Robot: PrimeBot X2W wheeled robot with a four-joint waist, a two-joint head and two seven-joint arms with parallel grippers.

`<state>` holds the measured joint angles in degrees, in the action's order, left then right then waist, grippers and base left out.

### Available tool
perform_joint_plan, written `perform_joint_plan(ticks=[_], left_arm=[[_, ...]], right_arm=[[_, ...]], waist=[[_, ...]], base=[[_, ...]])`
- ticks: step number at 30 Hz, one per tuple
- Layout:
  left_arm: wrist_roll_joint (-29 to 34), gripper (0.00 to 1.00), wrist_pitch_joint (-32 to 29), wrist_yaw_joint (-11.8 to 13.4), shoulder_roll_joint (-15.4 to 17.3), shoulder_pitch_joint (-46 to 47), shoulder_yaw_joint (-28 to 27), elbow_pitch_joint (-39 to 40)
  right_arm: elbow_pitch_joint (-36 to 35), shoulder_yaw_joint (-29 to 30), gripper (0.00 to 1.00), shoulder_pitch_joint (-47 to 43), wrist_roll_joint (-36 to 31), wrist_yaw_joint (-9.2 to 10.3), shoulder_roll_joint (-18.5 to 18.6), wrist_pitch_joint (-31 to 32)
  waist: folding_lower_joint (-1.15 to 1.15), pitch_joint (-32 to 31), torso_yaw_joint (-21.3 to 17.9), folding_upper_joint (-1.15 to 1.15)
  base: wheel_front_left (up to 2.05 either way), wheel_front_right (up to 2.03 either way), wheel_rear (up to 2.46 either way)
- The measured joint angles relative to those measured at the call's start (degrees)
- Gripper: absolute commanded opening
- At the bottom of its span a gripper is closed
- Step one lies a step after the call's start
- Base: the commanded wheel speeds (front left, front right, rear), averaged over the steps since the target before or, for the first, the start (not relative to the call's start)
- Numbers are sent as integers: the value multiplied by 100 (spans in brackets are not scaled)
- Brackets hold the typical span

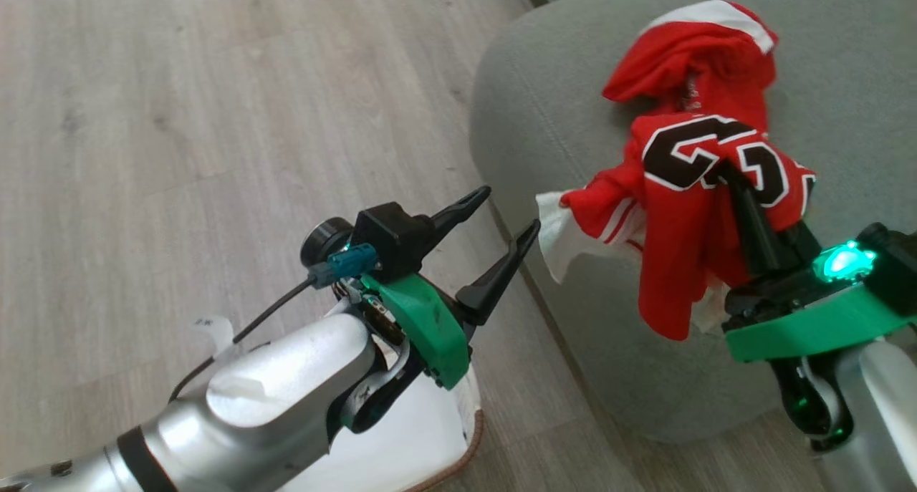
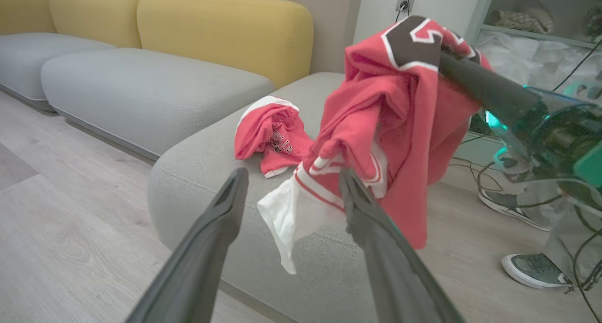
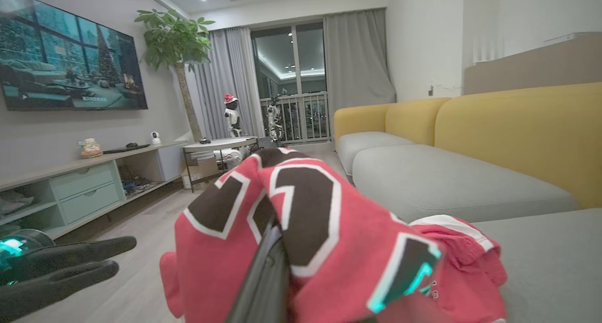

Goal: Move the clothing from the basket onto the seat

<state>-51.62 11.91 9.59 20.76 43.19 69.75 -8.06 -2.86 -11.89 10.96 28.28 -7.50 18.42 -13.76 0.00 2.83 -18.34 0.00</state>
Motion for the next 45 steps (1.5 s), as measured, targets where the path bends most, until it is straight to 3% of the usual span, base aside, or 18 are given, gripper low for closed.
perform_joint_plan(ticks=[10, 20, 27, 37, 45], left_arm=[[-9, 100, -234, -5, 1, 4, 42, -31], [-24, 100, -276, -48, -1, 48, 42, -29], [-19, 100, -336, -51, 9, 249, 45, 70], [112, 100, -543, -82, 143, 708, 48, 264], [221, 100, -631, -105, 201, 1008, 32, 393]], right_arm=[[-156, 200, 0, -140, -69, 0, -32, 15], [-222, 308, 0, -101, -111, 0, -41, 22], [-123, 754, 0, 597, -96, 0, 2, 202], [800, 1479, 0, 2304, 298, -1, 512, 471], [2082, 1947, 0, 3359, -100, 0, 1099, 633]], waist=[[0, 180, -326, 0], [0, 322, -337, 0], [0, 625, -273, 0], [1, 1438, -50, 0], [1, 2066, 270, 0]], base=[[0, 0, 0], [0, 0, 0], [0, 0, 0], [0, 0, 0], [0, 0, 0]])
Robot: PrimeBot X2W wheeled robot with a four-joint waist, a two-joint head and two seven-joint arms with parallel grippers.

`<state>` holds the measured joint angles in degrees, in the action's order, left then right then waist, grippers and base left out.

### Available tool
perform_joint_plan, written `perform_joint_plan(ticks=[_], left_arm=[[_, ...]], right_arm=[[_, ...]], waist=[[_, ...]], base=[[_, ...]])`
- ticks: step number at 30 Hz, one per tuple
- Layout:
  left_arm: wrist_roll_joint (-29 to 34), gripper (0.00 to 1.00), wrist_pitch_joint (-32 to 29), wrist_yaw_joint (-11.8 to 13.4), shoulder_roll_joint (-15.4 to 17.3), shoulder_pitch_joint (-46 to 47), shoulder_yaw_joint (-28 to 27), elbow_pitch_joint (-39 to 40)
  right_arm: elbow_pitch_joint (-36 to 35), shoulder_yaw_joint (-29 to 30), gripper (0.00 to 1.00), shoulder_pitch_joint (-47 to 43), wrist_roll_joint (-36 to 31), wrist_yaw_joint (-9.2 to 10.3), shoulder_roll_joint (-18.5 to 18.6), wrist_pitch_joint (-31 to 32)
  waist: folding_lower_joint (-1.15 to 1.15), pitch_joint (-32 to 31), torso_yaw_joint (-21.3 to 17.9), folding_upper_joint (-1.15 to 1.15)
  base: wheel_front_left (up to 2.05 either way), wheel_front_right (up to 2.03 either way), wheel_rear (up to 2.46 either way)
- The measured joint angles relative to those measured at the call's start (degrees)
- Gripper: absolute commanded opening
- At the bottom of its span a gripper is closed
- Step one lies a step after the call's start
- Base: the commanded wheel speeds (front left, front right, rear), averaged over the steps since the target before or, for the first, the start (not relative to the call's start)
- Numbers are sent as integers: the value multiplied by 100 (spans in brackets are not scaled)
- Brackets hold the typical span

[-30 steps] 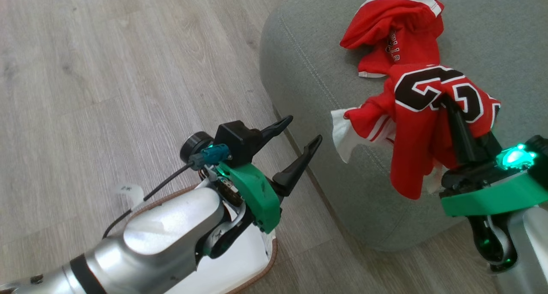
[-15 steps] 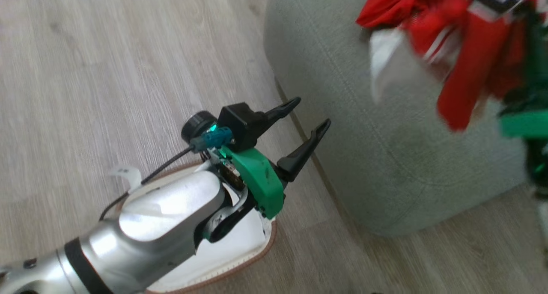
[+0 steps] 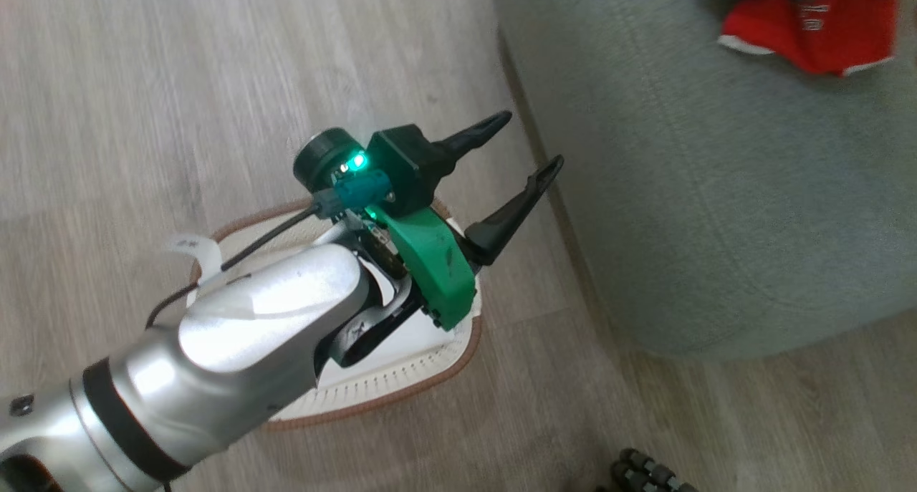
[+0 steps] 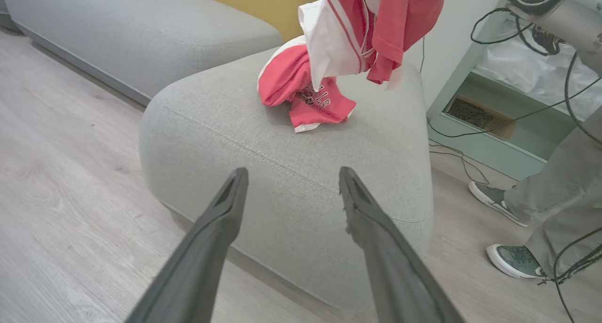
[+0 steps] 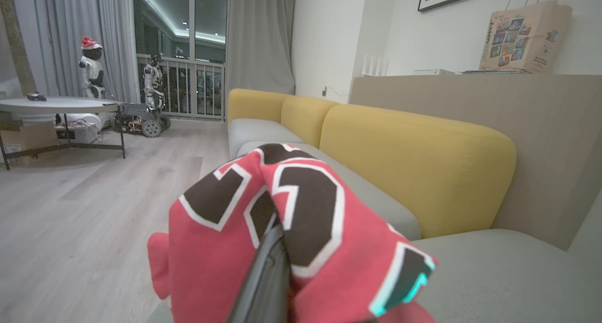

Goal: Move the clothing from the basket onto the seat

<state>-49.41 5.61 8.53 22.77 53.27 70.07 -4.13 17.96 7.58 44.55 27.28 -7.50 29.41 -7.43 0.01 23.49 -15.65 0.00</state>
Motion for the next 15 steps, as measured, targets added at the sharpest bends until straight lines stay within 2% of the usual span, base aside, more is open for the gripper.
perform_joint_plan(ticks=[10, 13, 15], left_arm=[[93, 100, -93, -44, 64, 315, -22, 81], [134, 100, -92, -43, 66, 335, -29, 91], [134, 100, -88, -44, 70, 346, -29, 89]], right_arm=[[1416, 192, 0, 736, -864, -1, 428, 294], [1881, 146, 13, 866, -1065, -1, 558, 378], [2230, 81, 15, 962, -1189, -1, 633, 565]], waist=[[0, 711, 525, 0], [0, 864, 711, 0], [0, 944, 828, 0]], base=[[0, 0, 0], [0, 0, 0], [0, 0, 0]])
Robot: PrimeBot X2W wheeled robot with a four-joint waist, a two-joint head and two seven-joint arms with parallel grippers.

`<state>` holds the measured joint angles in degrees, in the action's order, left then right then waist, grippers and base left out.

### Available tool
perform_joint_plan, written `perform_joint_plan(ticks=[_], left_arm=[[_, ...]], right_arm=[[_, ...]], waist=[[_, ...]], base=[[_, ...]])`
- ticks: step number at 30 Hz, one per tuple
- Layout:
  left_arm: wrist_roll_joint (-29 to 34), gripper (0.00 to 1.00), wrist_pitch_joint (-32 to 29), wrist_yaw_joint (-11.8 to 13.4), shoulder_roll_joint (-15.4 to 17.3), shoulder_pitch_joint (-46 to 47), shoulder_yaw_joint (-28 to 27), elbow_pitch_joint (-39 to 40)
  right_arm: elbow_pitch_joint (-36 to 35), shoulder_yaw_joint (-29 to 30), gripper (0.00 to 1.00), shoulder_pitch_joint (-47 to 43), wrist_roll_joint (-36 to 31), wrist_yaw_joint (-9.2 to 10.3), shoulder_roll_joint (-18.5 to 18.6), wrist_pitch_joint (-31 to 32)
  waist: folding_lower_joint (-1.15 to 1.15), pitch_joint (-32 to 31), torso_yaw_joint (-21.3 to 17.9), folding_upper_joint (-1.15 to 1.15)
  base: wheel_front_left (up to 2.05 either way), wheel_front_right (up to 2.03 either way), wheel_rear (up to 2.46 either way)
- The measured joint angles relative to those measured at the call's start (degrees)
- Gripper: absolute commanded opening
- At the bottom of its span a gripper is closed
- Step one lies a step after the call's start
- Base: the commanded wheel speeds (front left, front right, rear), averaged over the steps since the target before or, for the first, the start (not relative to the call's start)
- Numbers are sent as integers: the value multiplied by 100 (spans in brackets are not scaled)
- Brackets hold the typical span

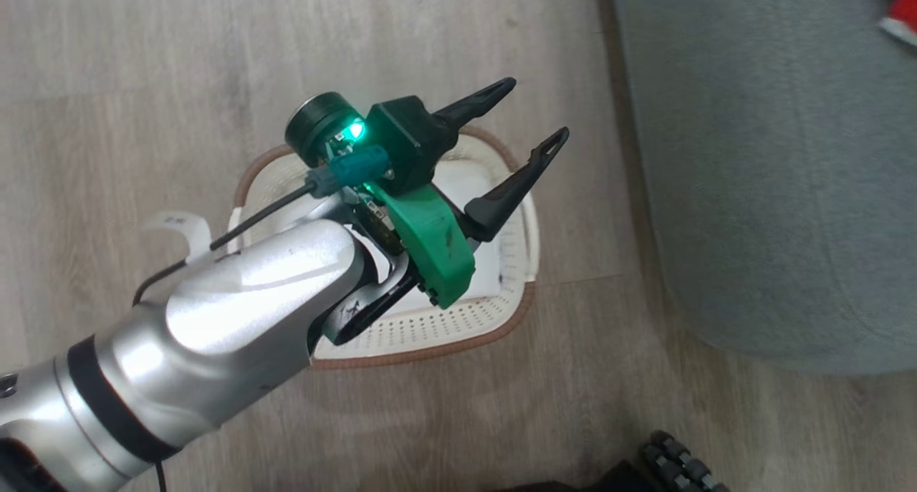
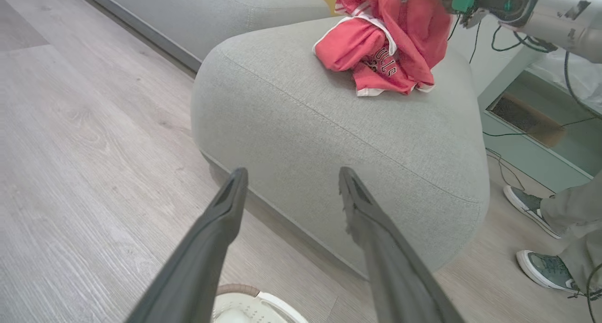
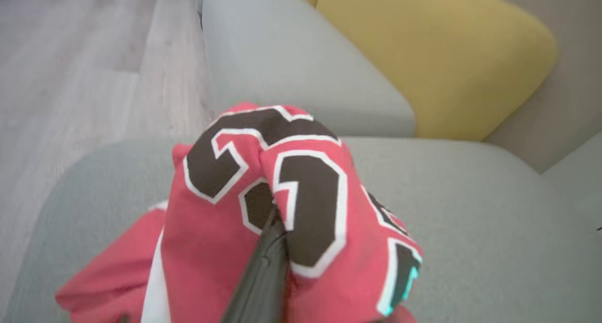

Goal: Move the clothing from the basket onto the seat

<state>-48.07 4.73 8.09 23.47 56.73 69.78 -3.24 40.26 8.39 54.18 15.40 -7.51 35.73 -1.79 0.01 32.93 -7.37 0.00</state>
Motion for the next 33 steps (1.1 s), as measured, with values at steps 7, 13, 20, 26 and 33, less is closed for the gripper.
perform_joint_plan(ticks=[7, 13, 20, 26, 33], left_arm=[[-1, 100, 92, -1, 0, 21, 0, -57], [-29, 100, 154, 0, -4, 14, -7, -96], [-132, 100, 244, 0, -13, -179, 0, -232], [-276, 100, 377, 9, -9, -453, -2, -305], [-459, 100, 555, 130, 34, -824, -48, -346]], right_arm=[[795, -291, 0, 170, -88, 0, 54, 833], [1004, -428, 100, 170, -125, 0, 56, 1045], [1093, -514, 100, 149, -125, 0, 35, 1183], [1060, -954, 100, -101, 207, 0, 47, 1594], [664, -1467, 100, -470, 762, 0, 327, 1562]], waist=[[1, 28, 214, 0], [-1, -185, 208, 0], [-1, -573, 95, 0], [-1, -1065, -20, 0], [-1, -1654, -126, 0]], base=[[0, 0, 0], [0, 0, 0], [0, 0, 0], [0, 0, 0], [0, 0, 0]])
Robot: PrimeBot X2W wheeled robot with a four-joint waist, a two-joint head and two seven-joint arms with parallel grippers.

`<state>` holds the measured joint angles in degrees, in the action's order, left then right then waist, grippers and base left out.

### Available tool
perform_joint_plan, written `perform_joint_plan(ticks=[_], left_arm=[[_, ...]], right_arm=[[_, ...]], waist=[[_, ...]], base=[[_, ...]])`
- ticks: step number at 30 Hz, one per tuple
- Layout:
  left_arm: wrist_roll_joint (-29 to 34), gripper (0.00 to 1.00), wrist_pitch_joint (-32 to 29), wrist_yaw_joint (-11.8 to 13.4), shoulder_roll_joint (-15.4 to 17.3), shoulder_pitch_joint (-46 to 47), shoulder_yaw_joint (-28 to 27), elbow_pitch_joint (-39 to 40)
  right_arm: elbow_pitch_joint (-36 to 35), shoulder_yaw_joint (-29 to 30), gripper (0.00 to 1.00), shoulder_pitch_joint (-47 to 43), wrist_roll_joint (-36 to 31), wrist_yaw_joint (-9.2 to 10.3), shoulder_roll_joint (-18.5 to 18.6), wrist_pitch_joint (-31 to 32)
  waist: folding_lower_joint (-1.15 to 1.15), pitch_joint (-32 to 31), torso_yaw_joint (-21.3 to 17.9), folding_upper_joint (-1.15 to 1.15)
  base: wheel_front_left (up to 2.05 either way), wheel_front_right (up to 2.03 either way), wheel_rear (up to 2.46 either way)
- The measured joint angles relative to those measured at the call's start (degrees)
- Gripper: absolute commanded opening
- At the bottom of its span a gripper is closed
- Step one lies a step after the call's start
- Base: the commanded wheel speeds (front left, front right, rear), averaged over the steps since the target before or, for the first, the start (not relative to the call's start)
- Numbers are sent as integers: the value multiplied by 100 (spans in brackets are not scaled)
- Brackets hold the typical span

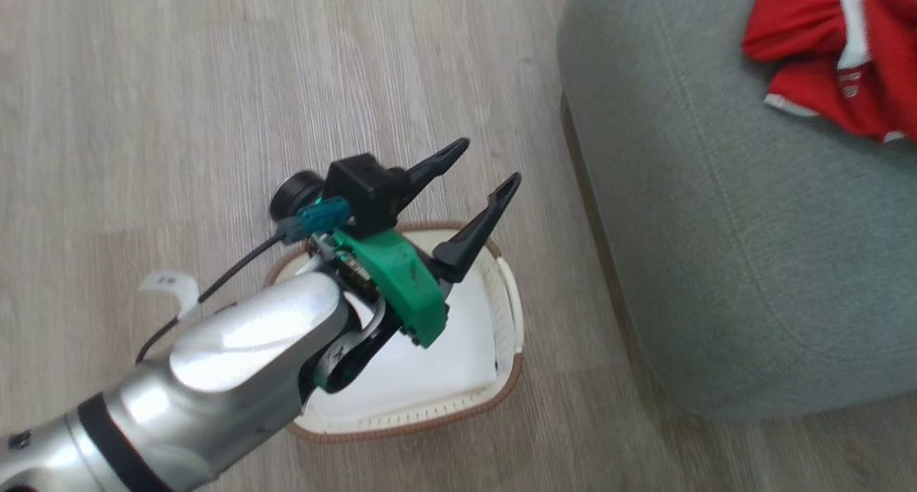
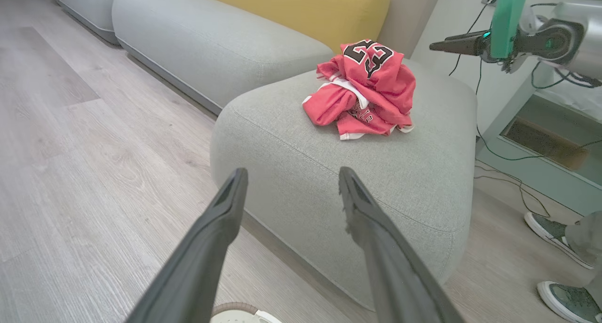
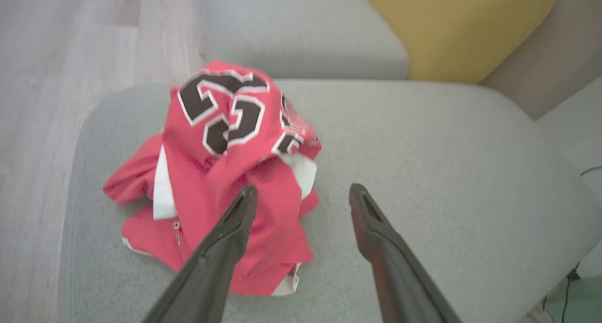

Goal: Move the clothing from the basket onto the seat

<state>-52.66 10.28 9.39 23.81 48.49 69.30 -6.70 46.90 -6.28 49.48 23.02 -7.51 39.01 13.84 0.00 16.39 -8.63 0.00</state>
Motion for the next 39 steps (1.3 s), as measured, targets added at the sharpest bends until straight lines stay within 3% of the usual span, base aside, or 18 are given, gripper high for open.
perform_joint_plan(ticks=[10, 18, 30, 39], left_arm=[[-156, 100, 272, 271, 189, -628, -255, 98], [-156, 100, 364, 689, 495, -1087, -602, 371], [-147, 100, 397, 1098, 789, -2061, -1393, 720], [174, 100, 401, 1154, 730, -3155, -2602, 957]], right_arm=[[-733, -689, 100, -397, 645, 0, 245, -702], [-1528, -612, 100, -955, 766, 0, 185, -1151], [-3178, 775, 100, -3027, 368, 0, -753, -1416], [-4645, 1657, 100, -4462, -250, 0, -2007, -1495]], waist=[[0, -832, 37, 0], [0, -1299, 341, 0], [0, -1660, 877, 0], [0, -1752, 1153, 0]], base=[[0, 0, 0], [0, 0, 0], [0, 0, 0], [0, 0, 0]])
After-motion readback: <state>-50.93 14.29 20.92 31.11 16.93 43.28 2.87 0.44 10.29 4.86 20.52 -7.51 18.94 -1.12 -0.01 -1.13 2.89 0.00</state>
